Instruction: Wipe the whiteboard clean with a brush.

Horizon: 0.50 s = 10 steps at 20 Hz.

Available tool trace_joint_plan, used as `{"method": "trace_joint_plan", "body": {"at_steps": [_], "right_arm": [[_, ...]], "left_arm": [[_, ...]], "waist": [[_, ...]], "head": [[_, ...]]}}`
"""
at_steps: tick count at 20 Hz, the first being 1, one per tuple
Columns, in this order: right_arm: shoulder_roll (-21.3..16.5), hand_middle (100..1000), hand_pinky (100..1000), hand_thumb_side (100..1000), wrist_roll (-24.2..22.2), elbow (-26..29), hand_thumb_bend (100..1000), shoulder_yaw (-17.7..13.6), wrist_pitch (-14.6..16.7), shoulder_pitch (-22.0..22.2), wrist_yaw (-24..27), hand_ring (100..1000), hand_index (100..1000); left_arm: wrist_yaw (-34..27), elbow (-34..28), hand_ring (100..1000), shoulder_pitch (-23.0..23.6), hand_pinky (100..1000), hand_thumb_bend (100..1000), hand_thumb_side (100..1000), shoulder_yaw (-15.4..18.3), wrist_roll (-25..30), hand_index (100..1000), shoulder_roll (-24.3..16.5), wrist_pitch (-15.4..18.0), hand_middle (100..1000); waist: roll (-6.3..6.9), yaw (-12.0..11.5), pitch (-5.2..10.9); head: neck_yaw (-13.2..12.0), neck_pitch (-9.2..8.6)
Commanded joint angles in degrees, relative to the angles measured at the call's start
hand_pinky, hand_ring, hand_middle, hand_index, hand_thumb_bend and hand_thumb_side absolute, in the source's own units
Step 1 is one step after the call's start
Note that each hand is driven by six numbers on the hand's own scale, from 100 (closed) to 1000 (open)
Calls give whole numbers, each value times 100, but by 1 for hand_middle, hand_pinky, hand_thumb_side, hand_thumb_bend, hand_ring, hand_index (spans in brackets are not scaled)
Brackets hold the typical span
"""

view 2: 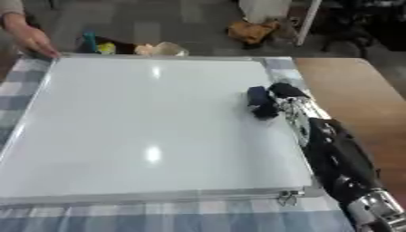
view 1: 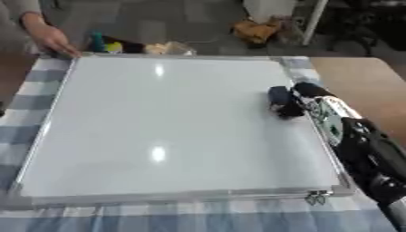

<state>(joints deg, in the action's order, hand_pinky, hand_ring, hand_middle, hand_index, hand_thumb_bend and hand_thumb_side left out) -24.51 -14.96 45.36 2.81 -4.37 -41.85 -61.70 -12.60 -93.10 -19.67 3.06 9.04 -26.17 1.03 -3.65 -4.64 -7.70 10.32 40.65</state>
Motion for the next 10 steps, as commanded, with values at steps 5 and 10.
{"method": "trace_joint_plan", "body": {"at_steps": [5,10], "right_arm": [[-175,559,627,752,-24,-220,127,-10,-23,113,92,617,442],[-88,562,633,745,-91,-111,116,109,96,41,-6,620,443]], "left_arm": [[-14,-85,567,-69,558,670,980,38,-8,728,-99,8,611],[-16,-89,567,-76,559,670,980,34,-2,728,-96,9,611]], "waist": [[46,45,42],[47,13,42]], "head": [[-9,-73],[-1,-82]]}}
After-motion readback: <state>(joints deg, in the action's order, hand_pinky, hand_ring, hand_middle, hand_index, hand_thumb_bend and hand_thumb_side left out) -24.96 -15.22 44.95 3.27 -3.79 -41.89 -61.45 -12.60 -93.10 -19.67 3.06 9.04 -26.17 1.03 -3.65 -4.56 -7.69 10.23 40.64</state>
